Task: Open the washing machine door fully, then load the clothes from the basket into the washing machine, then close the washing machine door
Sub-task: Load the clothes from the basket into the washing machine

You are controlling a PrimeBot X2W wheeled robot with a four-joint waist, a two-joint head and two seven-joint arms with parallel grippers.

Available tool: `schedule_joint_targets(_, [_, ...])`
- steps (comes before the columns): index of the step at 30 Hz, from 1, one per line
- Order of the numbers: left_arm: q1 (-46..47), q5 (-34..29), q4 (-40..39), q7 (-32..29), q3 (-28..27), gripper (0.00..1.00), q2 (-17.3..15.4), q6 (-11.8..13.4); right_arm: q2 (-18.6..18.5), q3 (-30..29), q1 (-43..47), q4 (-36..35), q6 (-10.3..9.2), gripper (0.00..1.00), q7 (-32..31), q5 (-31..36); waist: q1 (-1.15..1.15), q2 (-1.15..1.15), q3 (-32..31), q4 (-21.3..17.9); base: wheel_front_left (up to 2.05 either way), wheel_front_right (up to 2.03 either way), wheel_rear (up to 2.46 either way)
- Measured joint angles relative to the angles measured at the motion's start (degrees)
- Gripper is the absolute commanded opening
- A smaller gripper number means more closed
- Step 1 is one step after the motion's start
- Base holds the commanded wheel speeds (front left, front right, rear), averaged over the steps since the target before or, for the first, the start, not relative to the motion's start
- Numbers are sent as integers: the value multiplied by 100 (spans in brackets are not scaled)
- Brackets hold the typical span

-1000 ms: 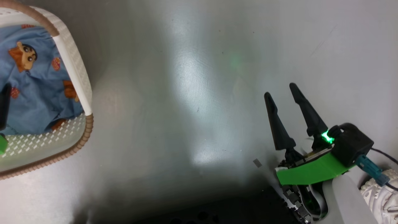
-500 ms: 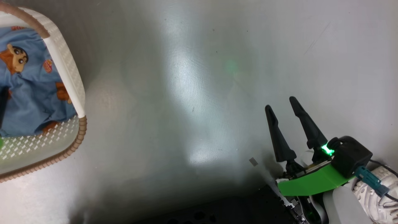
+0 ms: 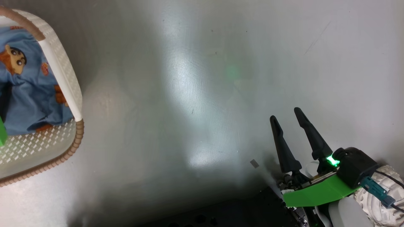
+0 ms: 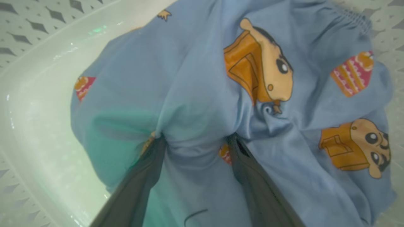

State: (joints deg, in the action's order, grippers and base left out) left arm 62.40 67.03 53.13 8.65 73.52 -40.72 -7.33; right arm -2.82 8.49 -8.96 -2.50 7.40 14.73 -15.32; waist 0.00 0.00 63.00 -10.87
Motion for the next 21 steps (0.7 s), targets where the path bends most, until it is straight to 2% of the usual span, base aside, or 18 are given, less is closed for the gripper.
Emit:
schedule_joint_targets(6, [71, -104, 170, 0, 40, 100, 127, 0, 7, 1, 100, -29, 0, 100, 0, -60, 0, 0, -19, -31, 0, 0, 0])
schedule_joint_targets(7, [73, -131, 197, 0, 44, 89, 138, 0, 8, 1, 100, -30, 0, 100, 0, -62, 0, 0, -23, -35, 0, 0, 0])
schedule_joint_targets(8, [76, -142, 224, -1, 48, 53, 147, 0, 9, 2, 100, -30, 0, 100, 0, -65, 0, 0, -28, -39, 0, 0, 0])
schedule_joint_targets(9, [89, -142, 249, -2, 55, 33, 160, 0, 9, 2, 100, -30, 0, 100, 0, -87, 0, 0, -34, -42, 0, 0, 0])
schedule_joint_targets(10, [113, -143, 264, -2, 59, 5, 169, 0, 9, 2, 100, -30, 0, 100, 0, -99, 0, 0, -39, -46, 0, 0, 0])
schedule_joint_targets(11, [135, -143, 276, 0, 60, 0, 175, 0, 10, 2, 100, -30, 0, 100, 0, -99, 0, 0, -45, -48, 0, 0, 0])
schedule_joint_targets(21, [135, -102, 254, 408, 67, 0, 143, 0, 12, -100, 52, -35, 0, 100, 0, -156, 0, 0, -125, -28, 0, 0, 0])
